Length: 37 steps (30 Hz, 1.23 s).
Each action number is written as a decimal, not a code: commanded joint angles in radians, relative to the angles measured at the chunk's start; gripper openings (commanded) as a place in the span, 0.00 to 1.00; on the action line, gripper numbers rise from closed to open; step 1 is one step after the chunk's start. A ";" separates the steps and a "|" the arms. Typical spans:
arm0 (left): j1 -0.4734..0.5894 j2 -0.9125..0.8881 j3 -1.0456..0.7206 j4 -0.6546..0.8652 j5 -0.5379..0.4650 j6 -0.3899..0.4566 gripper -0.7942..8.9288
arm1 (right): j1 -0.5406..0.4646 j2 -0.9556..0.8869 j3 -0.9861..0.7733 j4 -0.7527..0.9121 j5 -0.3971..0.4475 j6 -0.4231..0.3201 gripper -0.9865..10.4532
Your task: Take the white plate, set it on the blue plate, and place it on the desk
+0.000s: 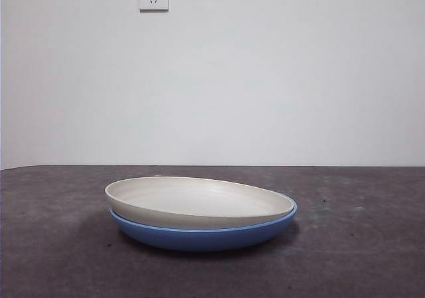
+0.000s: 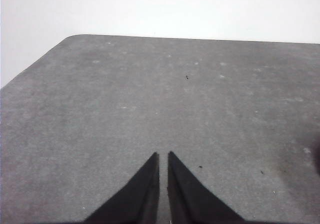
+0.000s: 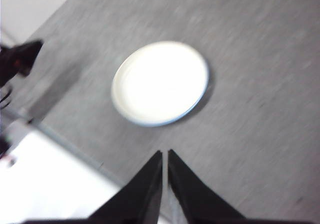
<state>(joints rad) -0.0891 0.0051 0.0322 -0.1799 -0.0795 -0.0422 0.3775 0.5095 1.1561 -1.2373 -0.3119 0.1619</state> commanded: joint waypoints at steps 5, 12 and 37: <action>0.000 -0.002 -0.021 -0.007 0.000 0.008 0.11 | -0.199 -0.135 -0.220 0.331 -0.001 -0.230 0.10; 0.000 -0.002 -0.021 -0.007 0.000 0.008 0.11 | -0.301 -0.322 -0.636 0.830 0.047 -0.275 0.10; 0.000 -0.002 -0.021 -0.007 0.000 0.008 0.11 | -0.339 -0.506 -1.146 1.064 0.389 -0.198 0.10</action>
<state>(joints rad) -0.0891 0.0051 0.0322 -0.1799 -0.0795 -0.0422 0.0414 0.0063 0.0162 -0.1654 0.0723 -0.0490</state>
